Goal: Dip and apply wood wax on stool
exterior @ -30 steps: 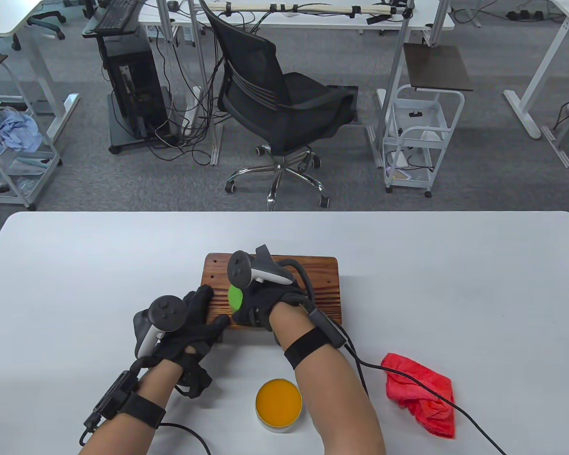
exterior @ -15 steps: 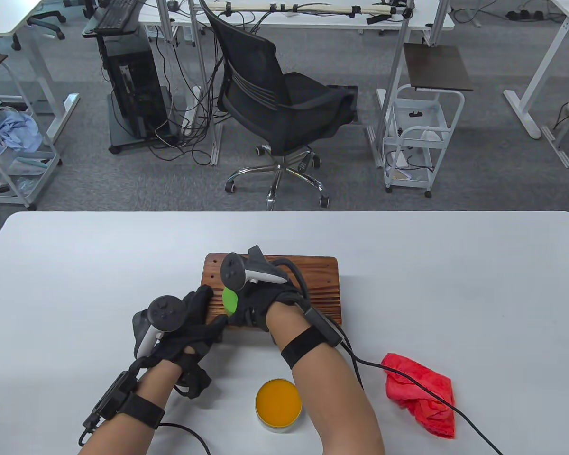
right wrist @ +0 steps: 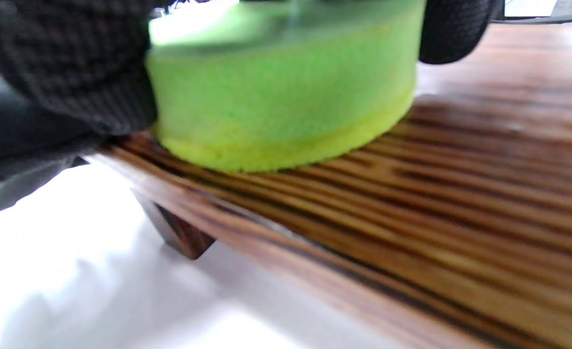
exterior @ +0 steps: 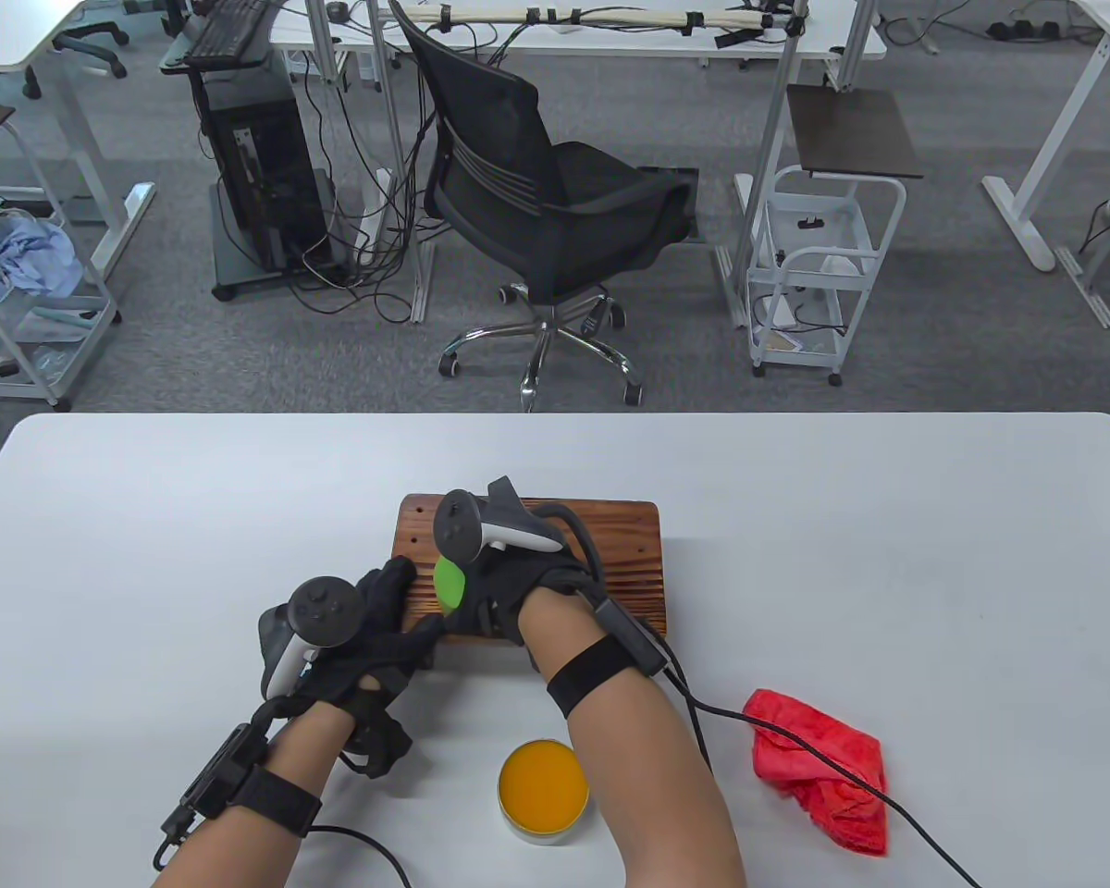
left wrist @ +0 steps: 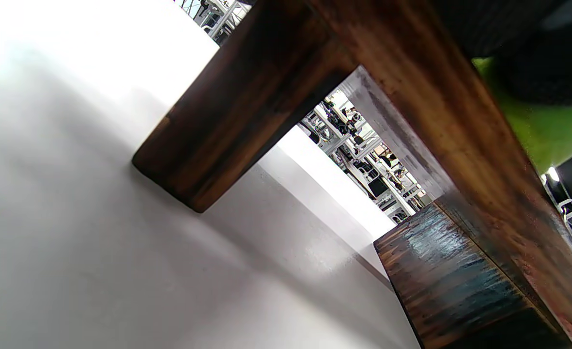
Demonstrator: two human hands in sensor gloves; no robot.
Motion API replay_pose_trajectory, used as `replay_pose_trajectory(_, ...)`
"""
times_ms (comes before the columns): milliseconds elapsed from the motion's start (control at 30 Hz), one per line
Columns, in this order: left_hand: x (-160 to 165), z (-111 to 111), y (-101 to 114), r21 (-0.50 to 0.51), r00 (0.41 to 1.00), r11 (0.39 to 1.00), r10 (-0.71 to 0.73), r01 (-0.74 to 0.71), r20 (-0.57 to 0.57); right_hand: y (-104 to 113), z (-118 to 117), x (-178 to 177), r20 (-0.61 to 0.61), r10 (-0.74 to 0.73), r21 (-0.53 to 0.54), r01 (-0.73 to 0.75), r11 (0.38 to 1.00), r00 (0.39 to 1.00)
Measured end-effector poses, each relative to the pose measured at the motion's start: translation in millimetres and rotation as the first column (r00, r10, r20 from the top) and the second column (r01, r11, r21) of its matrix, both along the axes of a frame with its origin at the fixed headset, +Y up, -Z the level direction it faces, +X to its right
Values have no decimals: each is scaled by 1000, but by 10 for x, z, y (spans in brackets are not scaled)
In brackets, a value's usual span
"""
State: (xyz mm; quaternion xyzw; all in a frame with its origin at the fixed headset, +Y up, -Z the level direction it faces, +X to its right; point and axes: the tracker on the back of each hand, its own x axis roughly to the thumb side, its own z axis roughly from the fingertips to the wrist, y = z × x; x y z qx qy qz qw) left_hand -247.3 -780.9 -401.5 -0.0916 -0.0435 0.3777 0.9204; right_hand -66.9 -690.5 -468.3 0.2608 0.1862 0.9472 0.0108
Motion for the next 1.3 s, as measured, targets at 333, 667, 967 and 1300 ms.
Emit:
replay_pose_trajectory(333, -10, -1, -3, -4, 1000, 1000, 11, -11, -3, 88, 38, 318, 46, -87, 38, 86, 996, 995)
replay_pose_trajectory(667, -47, 164, 256, 86, 998, 995, -53, 54, -17, 341, 493, 918, 73, -35, 82, 29, 996, 997)
replay_pose_trajectory(967, 172, 631, 578, 228, 980, 962, -175, 151, 90, 371, 1023, 1267, 53, 11, 85, -16, 996, 999)
replay_pose_trajectory(1300, 593, 1080, 281, 211, 910, 953, -277, 218, 308, 111, 1510, 1256, -32, 101, 52, -99, 994, 994)
